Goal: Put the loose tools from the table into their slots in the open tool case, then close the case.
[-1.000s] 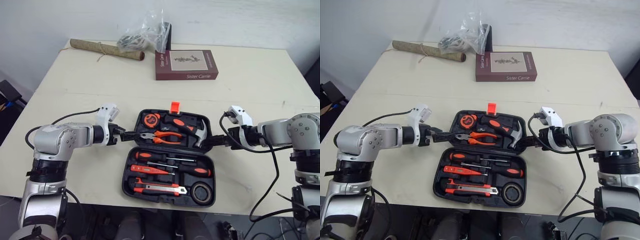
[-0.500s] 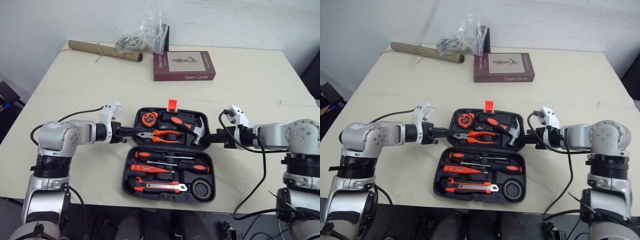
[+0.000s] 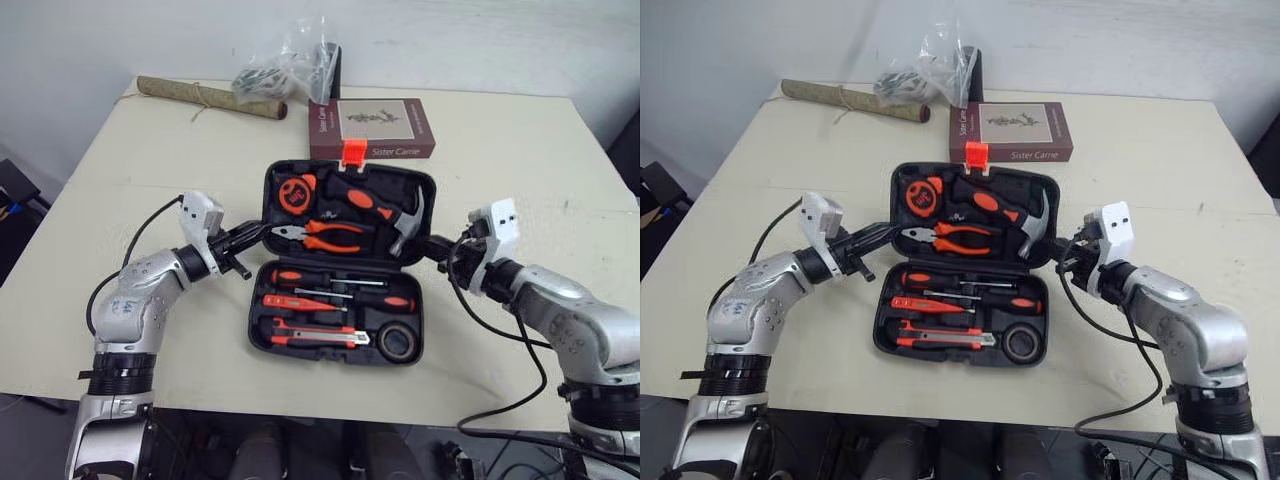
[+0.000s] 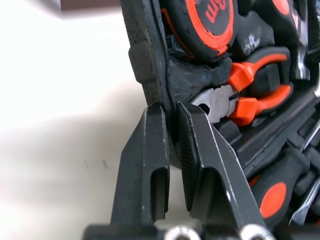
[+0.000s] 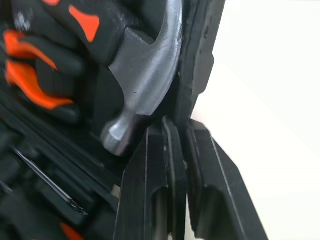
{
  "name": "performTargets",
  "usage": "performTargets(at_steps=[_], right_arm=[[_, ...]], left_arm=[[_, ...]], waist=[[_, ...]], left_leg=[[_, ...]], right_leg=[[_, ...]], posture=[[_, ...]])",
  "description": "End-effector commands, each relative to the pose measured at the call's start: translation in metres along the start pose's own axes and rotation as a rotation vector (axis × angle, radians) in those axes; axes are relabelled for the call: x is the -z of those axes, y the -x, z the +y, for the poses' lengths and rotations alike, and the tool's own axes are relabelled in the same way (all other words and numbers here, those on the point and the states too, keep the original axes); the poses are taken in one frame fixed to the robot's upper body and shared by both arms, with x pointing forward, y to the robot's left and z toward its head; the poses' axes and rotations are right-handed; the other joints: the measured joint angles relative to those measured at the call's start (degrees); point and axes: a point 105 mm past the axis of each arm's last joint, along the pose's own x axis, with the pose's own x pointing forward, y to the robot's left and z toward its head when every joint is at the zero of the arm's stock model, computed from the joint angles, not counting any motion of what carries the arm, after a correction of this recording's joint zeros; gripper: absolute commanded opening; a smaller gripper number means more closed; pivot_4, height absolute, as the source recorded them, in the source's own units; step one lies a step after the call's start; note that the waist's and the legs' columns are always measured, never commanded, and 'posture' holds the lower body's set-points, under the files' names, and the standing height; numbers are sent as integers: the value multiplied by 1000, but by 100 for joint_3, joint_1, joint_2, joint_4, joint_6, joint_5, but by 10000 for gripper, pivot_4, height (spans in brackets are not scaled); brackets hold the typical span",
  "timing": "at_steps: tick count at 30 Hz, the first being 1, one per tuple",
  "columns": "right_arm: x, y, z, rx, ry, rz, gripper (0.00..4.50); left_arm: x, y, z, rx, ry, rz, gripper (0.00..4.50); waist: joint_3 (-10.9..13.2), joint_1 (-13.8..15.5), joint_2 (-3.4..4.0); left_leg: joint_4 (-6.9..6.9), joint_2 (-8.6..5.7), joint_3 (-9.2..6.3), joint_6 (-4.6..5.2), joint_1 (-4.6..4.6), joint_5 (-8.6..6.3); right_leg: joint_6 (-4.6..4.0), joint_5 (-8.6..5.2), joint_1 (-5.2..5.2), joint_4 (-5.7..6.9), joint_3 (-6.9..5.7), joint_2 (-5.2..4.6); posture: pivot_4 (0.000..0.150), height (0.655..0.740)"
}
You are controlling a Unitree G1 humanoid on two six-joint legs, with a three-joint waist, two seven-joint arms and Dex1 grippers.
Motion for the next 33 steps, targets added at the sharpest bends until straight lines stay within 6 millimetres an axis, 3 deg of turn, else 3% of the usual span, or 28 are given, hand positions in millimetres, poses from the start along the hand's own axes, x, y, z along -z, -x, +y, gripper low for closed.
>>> performTargets(at_steps=[1,4,7,9,10,13,16,18,20,23,24,26,28,31,32,33], right_arm=[[-5,10,8,-58,447,-86,0],[14,14,6,-59,646,-103,0],[30,20,-2,-31,825,-130,0],[34,24,-3,-37,903,-152,0],[39,25,-2,-59,906,-154,4022],[47,31,-1,-80,955,-169,17380],[48,44,-3,-91,1006,-161,32837],[51,58,-6,-103,984,-125,40497],[57,74,-8,-125,901,-58,40497],[75,99,8,-260,641,74,40497],[77,105,15,-292,572,97,40832],[78,110,29,-358,454,139,36021],[84,113,46,-443,367,194,28053],[89,111,63,-508,304,236,12485],[91,108,69,-534,294,244,6930],[95,103,76,-558,282,256,2003]], left_arm=[[-23,10,3,-28,-352,-133,374],[-5,15,-2,-3,-600,-94,374],[8,22,-6,24,-649,-89,374],[18,30,-16,87,-662,-81,7930],[21,35,-18,89,-684,-78,9572],[25,52,-14,49,-717,-58,22183],[28,88,1,-23,-679,26,35597],[25,112,12,-80,-594,67,35707],[17,127,21,-130,-519,85,35707],[6,124,24,-115,-416,71,35707],[4,118,23,-101,-389,63,33146],[5,101,24,-79,-348,70,27442],[6,76,21,-37,-312,78,18279],[11,46,15,23,-258,95,3669],[15,34,13,48,-240,112,0],[23,17,11,73,-222,139,0]], waist=[[0,2,0],[0,3,-1],[0,-2,-1],[1,-14,0],[1,-19,0],[1,-20,0],[1,-33,0],[0,-46,0],[1,-25,0],[4,85,7],[4,129,7],[4,131,7],[4,140,8],[2,131,3],[2,120,3],[2,113,3]], left_leg=[[1,-1,1,1,0,0],[1,-2,2,4,2,-2],[9,-4,8,6,16,-2],[9,-3,7,7,25,-2],[10,-2,6,7,28,-2],[6,0,3,8,30,-2],[9,3,2,7,33,-2],[7,13,3,6,37,-2],[2,14,1,5,43,-2],[7,10,-11,7,44,-2],[10,8,-13,13,47,-5],[1,10,-20,23,119,-15],[2,9,-23,62,142,-47],[4,9,-24,55,137,-50],[4,9,-21,23,135,-34],[4,10,-16,20,128,-32]], right_leg=[[0,0,0,0,0,-1],[0,0,2,-9,-4,-1],[0,0,11,-10,-3,-7],[0,0,18,-7,-2,-8],[0,0,21,-8,-3,-8],[0,0,25,-6,-5,-8],[0,0,27,-5,-5,-9],[-2,-1,29,-4,-4,-4],[-4,-2,34,-5,-6,-4],[-4,-3,46,-8,-12,-10],[-4,-3,56,-11,-12,-12],[-4,-2,137,-38,-19,-11],[-5,-3,163,-42,-18,-11],[-5,-3,158,-42,-19,-8],[-5,-3,153,-40,-19,-5],[-5,-3,145,-39,-17,-2]], posture=[[1500,7400],[1500,7400],[1500,7400],[1500,7400],[1500,7400],[1500,7400],[1500,7400],[1500,7400],[1500,7400],[1500,7400],[1500,7400],[1500,7400],[1500,7400],[1500,7400],[1500,7400],[1500,7400]])
